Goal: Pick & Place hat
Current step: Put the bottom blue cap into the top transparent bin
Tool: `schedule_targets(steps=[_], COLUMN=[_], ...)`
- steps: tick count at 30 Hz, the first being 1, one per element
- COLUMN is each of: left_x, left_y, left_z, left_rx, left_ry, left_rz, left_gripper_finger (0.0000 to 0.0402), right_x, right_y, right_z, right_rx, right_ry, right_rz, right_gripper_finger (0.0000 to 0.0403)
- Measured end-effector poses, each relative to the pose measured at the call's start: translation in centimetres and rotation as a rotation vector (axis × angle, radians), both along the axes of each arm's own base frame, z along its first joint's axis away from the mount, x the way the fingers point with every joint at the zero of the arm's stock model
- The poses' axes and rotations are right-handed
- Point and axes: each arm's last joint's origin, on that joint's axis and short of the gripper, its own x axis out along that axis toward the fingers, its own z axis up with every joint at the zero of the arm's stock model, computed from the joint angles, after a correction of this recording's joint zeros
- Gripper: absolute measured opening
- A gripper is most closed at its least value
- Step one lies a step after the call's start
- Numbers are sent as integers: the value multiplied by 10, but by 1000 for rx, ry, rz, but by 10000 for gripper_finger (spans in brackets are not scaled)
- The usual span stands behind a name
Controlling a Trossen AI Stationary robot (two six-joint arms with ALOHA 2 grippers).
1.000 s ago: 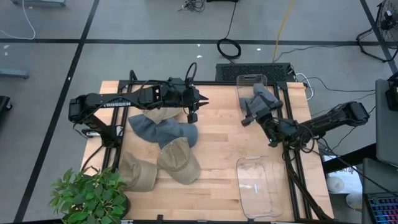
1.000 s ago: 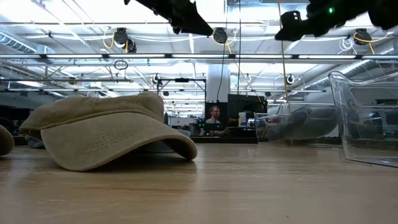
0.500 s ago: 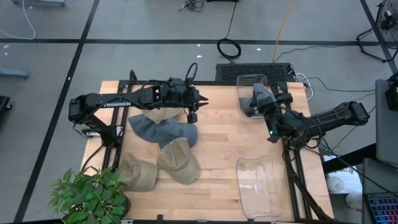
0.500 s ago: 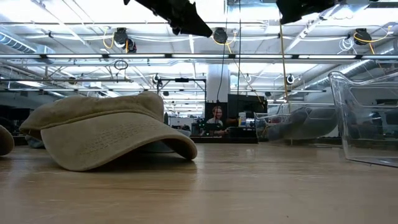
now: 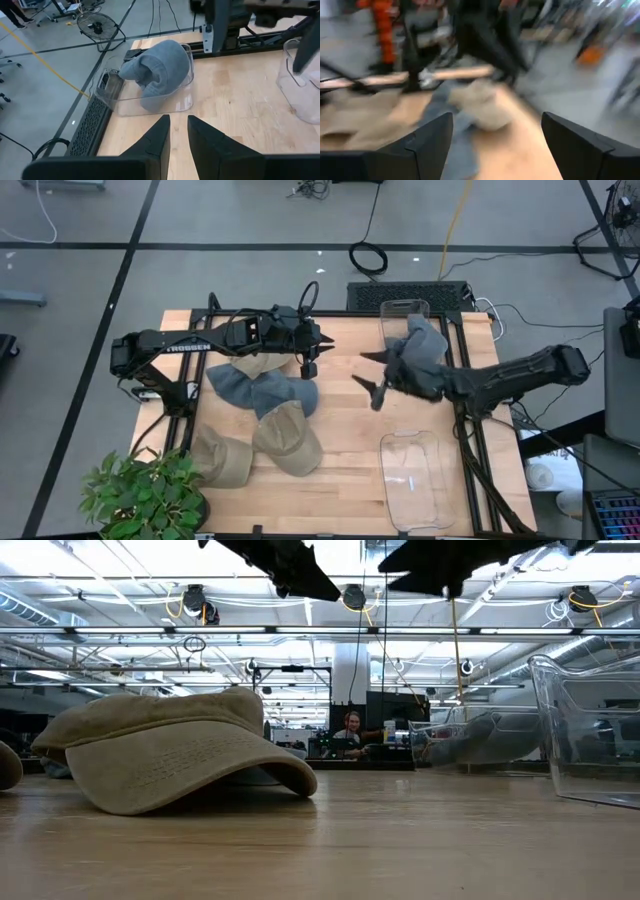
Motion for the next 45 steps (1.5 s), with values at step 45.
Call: schedule_targets(steps=[45], left_x=[-2], left_y=[0], left_z=[-3], left_rx=[4], left_ry=[41], left_rz=[-6], left_gripper_finger=[76], right_x=[-51], right_y=[-206], right_z=[-75], right_rx=[443], right_ry=[1415], right_rz=[-464], right_gripper_finger=[244])
